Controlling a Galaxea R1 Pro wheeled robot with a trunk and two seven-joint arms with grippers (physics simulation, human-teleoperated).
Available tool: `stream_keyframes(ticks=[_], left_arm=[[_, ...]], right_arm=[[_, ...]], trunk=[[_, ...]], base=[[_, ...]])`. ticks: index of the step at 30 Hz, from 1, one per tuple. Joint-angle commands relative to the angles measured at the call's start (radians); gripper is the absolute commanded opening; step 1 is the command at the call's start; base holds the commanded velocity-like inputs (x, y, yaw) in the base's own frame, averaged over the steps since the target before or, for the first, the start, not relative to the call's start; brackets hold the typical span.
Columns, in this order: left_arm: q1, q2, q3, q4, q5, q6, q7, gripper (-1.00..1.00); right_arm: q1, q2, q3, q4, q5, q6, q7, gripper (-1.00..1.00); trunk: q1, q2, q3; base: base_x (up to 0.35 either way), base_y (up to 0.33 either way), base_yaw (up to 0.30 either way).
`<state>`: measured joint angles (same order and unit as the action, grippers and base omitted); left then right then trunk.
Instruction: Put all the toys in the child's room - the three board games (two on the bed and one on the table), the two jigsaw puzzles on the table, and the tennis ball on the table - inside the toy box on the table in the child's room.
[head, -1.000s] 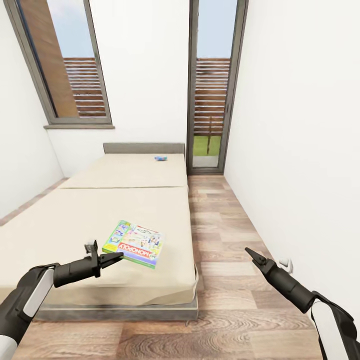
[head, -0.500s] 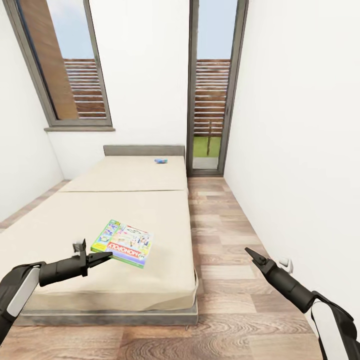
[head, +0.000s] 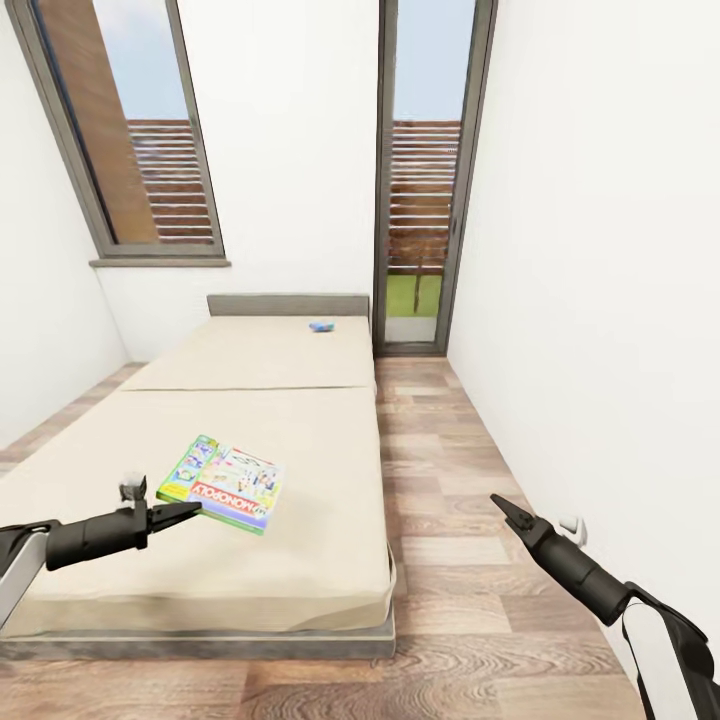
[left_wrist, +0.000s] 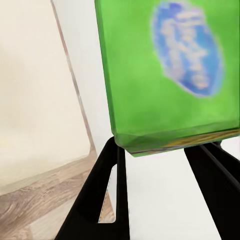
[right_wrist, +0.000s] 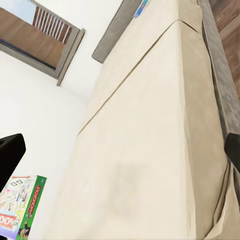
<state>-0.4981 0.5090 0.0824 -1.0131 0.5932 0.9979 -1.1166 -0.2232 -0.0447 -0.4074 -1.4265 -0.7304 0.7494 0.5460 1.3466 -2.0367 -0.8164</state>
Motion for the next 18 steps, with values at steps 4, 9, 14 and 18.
stream_keyframes(ticks=[4, 9, 14, 18], left_arm=[[0.000, 0.009, 0.000, -0.002, -0.001, -0.014, -0.009, -1.00], [0.000, 0.022, -0.001, -0.006, 0.000, -0.021, -0.012, -1.00], [0.001, 0.031, -0.003, -0.007, -0.001, -0.067, -0.031, -1.00], [0.001, 0.041, -0.005, -0.007, -0.003, -0.090, -0.049, -1.00]], right_arm=[[-0.001, 0.000, -0.001, 0.000, -0.002, 0.006, 0.002, 1.00], [-0.001, 0.000, -0.001, 0.000, -0.002, 0.005, 0.002, 1.00], [-0.001, 0.000, 0.000, 0.000, -0.001, 0.005, 0.002, 1.00], [-0.001, 0.000, 0.000, 0.000, -0.001, 0.005, 0.002, 1.00]], trunk=[[-0.016, 0.028, 0.012], [-0.035, 0.063, 0.027], [-0.054, 0.098, 0.043], [-0.069, 0.126, 0.056]], base=[[0.000, 0.000, 0.000], [0.000, 0.000, 0.000], [0.000, 0.000, 0.000], [0.000, 0.000, 0.000]])
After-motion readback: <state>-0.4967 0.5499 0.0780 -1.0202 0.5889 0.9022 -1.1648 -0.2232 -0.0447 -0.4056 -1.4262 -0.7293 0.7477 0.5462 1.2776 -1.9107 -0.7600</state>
